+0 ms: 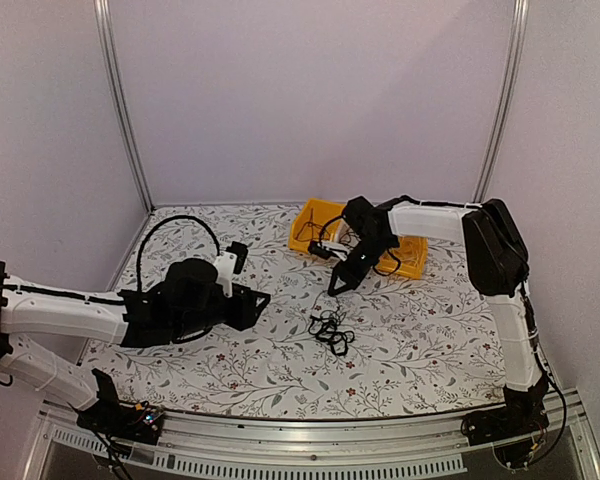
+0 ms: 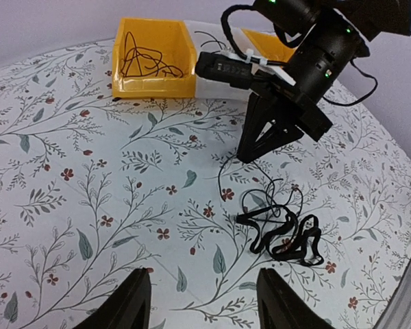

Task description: Untangle the cables

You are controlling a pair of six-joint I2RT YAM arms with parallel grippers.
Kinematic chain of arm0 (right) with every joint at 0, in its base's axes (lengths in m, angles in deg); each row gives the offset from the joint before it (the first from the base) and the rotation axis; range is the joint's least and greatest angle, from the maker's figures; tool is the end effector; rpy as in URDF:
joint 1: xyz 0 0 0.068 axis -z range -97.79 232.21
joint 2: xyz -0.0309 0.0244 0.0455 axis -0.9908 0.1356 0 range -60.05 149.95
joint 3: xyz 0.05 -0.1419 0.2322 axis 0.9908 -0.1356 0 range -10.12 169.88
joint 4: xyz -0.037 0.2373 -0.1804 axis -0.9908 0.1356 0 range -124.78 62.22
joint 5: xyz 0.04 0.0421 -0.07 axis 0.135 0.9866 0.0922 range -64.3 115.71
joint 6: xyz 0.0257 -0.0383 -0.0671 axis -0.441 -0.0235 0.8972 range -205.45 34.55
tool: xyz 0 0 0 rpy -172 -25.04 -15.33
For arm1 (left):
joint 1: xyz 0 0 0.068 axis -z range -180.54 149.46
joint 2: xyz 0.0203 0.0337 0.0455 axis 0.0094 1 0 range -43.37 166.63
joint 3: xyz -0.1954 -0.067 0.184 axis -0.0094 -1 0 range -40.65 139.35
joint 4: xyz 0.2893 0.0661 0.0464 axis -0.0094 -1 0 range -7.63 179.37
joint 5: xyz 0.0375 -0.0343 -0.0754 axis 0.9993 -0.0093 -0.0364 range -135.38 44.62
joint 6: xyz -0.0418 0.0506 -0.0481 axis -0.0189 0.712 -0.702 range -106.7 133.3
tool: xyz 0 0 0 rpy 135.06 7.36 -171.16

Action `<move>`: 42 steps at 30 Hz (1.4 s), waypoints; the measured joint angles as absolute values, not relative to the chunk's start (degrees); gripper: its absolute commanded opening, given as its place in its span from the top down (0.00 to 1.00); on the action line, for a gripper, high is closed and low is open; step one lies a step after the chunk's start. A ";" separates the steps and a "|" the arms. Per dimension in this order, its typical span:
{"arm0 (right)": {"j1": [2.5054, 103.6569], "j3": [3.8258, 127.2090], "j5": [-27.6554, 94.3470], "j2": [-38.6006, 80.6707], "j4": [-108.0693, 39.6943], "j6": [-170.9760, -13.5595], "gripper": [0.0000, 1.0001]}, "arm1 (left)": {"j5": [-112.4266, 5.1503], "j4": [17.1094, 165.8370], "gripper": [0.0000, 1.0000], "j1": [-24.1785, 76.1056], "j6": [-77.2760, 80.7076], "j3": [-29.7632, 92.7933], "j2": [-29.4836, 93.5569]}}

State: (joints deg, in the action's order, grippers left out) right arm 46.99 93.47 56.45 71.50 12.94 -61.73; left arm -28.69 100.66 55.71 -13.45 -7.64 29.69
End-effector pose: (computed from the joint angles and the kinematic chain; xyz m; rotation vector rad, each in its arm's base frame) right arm 0.3974 0.3247 0.1023 -1.4822 2.4237 0.8125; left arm 0.1966 -0.2580 0.1636 0.3577 2.0729 -0.5918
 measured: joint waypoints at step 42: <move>46.83 127.75 68.27 45.51 -5.05 -81.05 1.00 | -43.55 130.17 1.00 52.26 -1.58 -1.15 63.74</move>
State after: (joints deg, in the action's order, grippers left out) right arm 46.83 127.75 68.27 45.51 -5.05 -81.05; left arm -43.55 130.17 52.26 -1.58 -1.15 63.74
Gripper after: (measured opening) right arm 0.015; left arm 0.021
